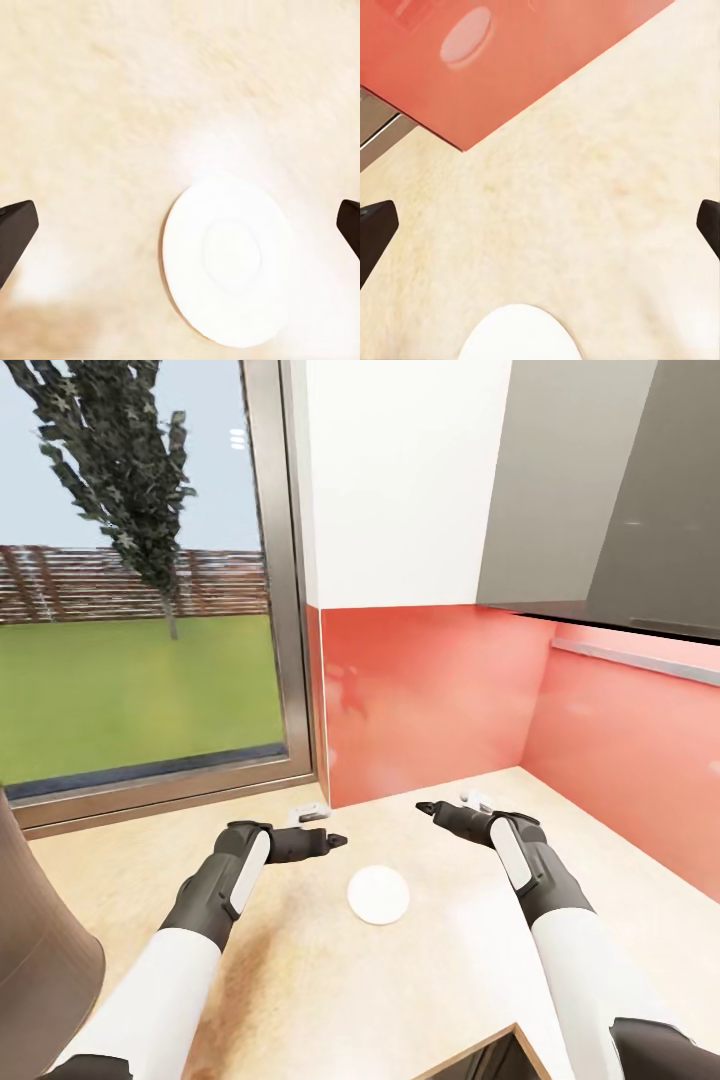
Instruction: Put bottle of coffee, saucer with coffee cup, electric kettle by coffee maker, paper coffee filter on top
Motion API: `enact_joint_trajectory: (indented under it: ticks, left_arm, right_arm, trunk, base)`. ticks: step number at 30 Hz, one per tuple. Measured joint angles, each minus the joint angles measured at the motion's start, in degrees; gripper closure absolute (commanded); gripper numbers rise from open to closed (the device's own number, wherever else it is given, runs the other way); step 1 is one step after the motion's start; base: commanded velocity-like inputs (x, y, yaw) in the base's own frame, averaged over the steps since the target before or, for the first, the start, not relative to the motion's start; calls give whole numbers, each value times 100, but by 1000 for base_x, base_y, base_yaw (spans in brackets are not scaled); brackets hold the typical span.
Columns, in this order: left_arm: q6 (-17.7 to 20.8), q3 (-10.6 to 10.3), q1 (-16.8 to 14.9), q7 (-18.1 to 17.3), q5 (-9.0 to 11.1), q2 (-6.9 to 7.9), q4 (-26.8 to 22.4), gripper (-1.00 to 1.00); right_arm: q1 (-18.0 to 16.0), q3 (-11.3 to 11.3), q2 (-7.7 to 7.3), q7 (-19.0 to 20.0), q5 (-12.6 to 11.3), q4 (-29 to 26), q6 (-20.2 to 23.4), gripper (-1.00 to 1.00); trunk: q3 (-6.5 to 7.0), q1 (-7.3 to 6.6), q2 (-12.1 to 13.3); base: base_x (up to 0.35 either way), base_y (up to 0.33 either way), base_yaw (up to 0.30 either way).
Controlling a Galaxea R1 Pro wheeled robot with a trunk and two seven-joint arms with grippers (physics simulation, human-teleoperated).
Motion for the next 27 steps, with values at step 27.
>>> enact_joint_trajectory:
  ticks: [27]
  left_arm:
    - [19,-27,400,-18,302,0,343,-100]
  right_arm:
    - [-2,8,5,47,-47,990,-10,-100]
  trunk:
    - [0,0,0]
  base:
    - [0,0,0]
